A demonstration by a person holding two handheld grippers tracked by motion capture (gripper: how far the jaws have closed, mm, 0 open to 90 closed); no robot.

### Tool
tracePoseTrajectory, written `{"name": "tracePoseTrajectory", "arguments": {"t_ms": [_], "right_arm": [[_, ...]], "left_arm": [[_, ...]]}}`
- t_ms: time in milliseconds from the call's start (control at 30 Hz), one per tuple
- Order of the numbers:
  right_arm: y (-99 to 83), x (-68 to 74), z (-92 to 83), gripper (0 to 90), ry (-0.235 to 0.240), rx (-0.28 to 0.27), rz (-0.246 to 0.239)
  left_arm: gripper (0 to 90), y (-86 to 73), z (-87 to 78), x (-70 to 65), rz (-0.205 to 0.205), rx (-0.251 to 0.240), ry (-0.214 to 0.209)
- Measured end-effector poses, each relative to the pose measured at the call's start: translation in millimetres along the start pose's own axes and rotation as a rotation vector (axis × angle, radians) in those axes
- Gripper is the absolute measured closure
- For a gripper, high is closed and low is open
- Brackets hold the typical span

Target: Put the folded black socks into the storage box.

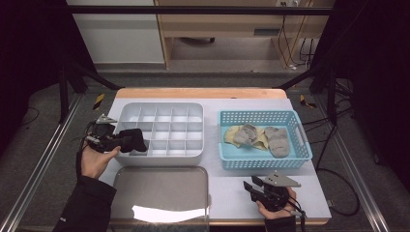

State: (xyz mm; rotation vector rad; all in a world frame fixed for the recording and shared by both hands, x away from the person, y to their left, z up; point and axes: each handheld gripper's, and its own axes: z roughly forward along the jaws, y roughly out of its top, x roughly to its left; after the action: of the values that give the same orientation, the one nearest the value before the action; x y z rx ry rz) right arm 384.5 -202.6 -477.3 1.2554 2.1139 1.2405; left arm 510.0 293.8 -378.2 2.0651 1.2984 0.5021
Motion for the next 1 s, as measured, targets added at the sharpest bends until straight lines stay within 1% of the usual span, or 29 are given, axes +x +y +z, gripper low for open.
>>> {"name": "tracePoseTrajectory", "arguments": {"t_ms": [100, 133, 200, 333, 433, 533, 633, 733, 800, 833, 933, 1000], "right_arm": [[0.0, 0.0, -0.3, 58.9, 0.0, -0.001, -0.002], [0.1, 0.0, -0.3, 58.9, 0.0, -0.002, -0.002], [0.1, -0.1, -0.4, 59.0, 0.001, -0.002, -0.001], [-0.1, 0.1, -0.5, 59.1, 0.003, -0.003, -0.001], [-0.1, -0.1, -0.2, 59.2, 0.006, 0.0, 0.0], [-0.2, -0.4, -0.1, 59.8, 0.009, 0.001, 0.002], [0.0, -0.3, -0.3, 60.0, 0.009, 0.002, 0.003], [0.1, -0.2, -0.3, 60.1, 0.01, 0.002, 0.003], [0.1, -0.2, -0.5, 60.4, 0.012, 0.001, 0.003], [0.2, -0.2, -0.7, 60.6, 0.012, 0.0, 0.004], [0.0, -0.4, -0.4, 60.7, 0.013, 0.002, 0.004], [-0.1, -0.1, 0.0, 60.8, 0.014, 0.003, 0.004]], "left_arm": [[69.1, -0.5, 2.0, -2.4, -0.001, 0.009, -0.02], [69.1, -0.6, 3.1, -4.8, 0.001, 0.016, -0.032], [69.1, -0.6, 5.0, -9.7, 0.018, 0.024, -0.045], [69.1, -1.7, 10.3, -17.4, 0.04, 0.043, -0.037], [69.2, -3.0, 15.6, -19.0, 0.04, 0.064, -0.042], [69.4, -4.0, 20.5, -21.1, 0.043, 0.075, -0.048], [69.6, -4.7, 24.5, -24.2, 0.045, 0.097, -0.048], [70.2, -6.2, 31.2, -28.2, 0.064, 0.135, -0.058], [70.5, -7.6, 34.9, -30.7, 0.071, 0.149, -0.053], [70.6, -8.4, 36.9, -31.2, 0.07, 0.158, -0.049], [71.0, -9.9, 40.3, -27.2, 0.036, 0.175, -0.064], [71.3, -10.3, 43.4, -26.6, 0.033, 0.199, -0.056]]}}
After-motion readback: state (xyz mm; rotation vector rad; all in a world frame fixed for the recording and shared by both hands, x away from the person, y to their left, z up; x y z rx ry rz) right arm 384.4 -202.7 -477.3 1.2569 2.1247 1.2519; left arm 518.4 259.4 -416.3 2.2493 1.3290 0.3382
